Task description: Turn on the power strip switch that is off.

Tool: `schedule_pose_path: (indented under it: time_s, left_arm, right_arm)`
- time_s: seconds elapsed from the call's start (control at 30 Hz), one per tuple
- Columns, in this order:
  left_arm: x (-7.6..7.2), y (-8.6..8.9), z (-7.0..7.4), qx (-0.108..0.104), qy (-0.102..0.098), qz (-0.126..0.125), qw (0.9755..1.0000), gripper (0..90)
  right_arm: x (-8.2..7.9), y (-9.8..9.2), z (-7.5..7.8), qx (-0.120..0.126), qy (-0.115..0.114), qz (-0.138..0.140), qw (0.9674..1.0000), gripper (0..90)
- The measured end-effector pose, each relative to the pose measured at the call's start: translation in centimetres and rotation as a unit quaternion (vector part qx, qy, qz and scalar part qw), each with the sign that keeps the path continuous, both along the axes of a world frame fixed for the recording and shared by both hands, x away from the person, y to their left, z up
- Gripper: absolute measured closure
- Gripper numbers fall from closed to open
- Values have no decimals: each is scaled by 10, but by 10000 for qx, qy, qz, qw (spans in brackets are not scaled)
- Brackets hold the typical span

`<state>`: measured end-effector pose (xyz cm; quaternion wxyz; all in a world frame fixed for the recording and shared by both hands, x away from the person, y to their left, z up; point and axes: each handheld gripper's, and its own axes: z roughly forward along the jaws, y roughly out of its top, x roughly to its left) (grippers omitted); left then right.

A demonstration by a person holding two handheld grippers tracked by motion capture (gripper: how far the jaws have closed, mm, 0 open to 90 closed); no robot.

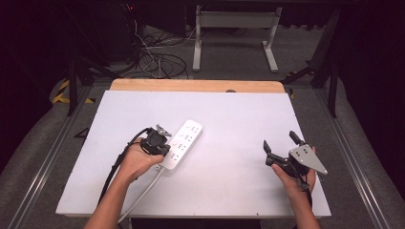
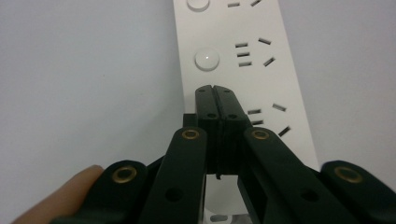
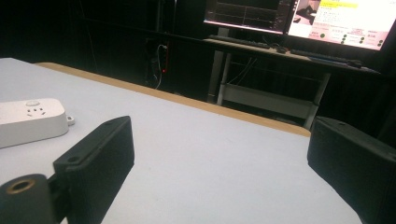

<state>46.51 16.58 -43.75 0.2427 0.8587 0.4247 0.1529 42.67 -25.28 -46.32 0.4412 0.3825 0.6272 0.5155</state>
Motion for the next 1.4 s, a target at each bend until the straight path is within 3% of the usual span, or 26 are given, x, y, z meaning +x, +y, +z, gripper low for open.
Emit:
schedule_pose_path:
  time_s: [0.27, 0.33, 0.43, 0.63, 0.7, 0.77, 1.03, 1.17, 1.23, 1.4]
  left_arm:
    - [-3, -4, -3, 63, -47, -63, 9999, 900]
    - [-5, -7, -4, -31, 125, -175, 9998, 900]
    - [-6, -12, -5, 49, -28, -67, 10000, 900]
    - [-3, -3, -3, -78, -92, 54, 9999, 900]
    - [-1, 3, -1, -205, -60, 83, 9997, 900]
    - [-1, 6, -1, -173, -7, 79, 9998, 900]
    - [-3, 6, -5, -160, -6, 108, 9998, 900]
    - [-4, 7, -7, -246, -47, 81, 9997, 900]
    - [-6, 5, -9, -447, 42, -24, 9990, 900]
    - [-8, 1, -10, -446, -45, 1, 9990, 900]
  right_arm:
    - [0, -1, 0, 14, -3, -5, 10000, 80]
    - [-1, 0, 0, 11, -4, -15, 10000, 80]
    - [-1, 0, 1, -3, -18, -1, 10000, 82]
    - [0, -2, 0, 10, 2, -27, 10000, 82]
    - [1, -2, 0, -1, 22, -42, 10000, 82]
    - [0, -2, 0, -10, 26, -38, 10000, 83]
    - [-1, -1, 0, -6, 16, -53, 10000, 84]
    - [-1, -2, 1, 29, -4, -53, 10000, 85]
    - [-1, -3, 2, 42, -18, -64, 10000, 85]
    - [-2, -3, 2, 39, -33, -66, 10000, 86]
